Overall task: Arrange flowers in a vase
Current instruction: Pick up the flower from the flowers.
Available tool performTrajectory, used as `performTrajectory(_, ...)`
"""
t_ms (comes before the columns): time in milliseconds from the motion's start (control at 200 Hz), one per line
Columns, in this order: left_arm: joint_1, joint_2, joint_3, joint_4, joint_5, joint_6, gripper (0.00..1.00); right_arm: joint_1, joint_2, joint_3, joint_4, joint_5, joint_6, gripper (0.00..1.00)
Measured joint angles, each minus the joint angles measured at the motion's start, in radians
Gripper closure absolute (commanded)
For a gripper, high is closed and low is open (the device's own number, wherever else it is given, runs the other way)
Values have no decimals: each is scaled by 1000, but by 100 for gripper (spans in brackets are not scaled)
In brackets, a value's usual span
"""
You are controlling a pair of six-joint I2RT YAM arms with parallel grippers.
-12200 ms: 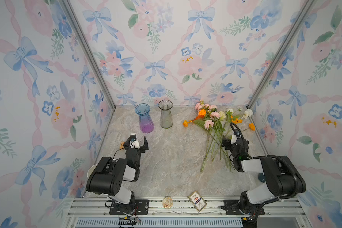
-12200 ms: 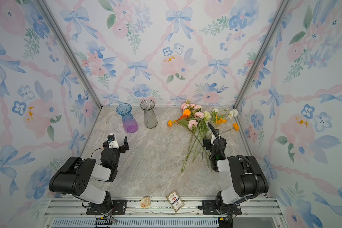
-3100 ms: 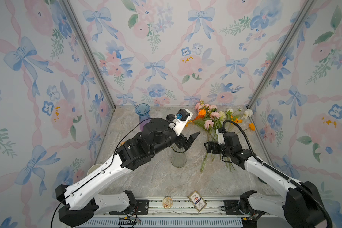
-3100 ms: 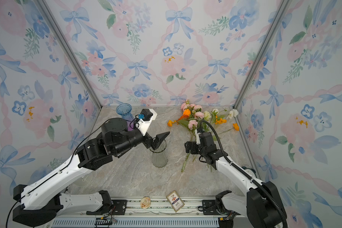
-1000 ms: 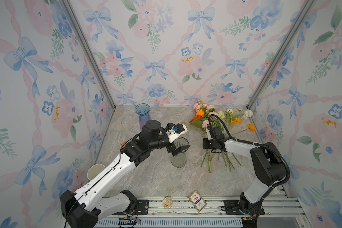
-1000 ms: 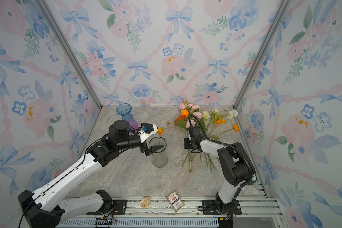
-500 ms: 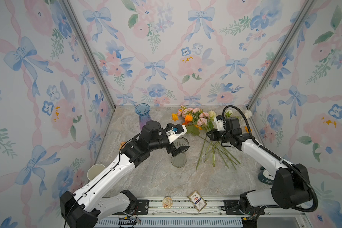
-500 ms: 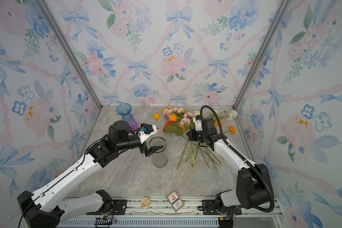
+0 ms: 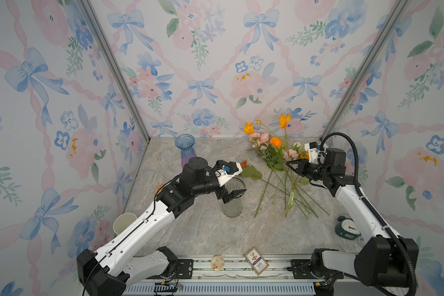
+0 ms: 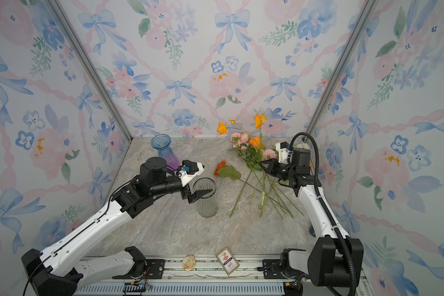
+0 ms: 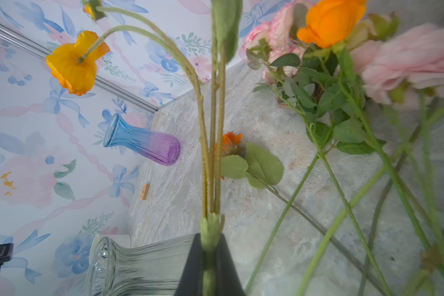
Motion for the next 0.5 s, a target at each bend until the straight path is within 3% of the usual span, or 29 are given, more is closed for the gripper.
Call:
performTrajectory(285,0,-1,-4,0,-4,8,2,58,-4,9,108,-67,77,100)
performTrajectory(500,80,-59,-31,0,34,26,2,271,-61,44,124,131,5,100)
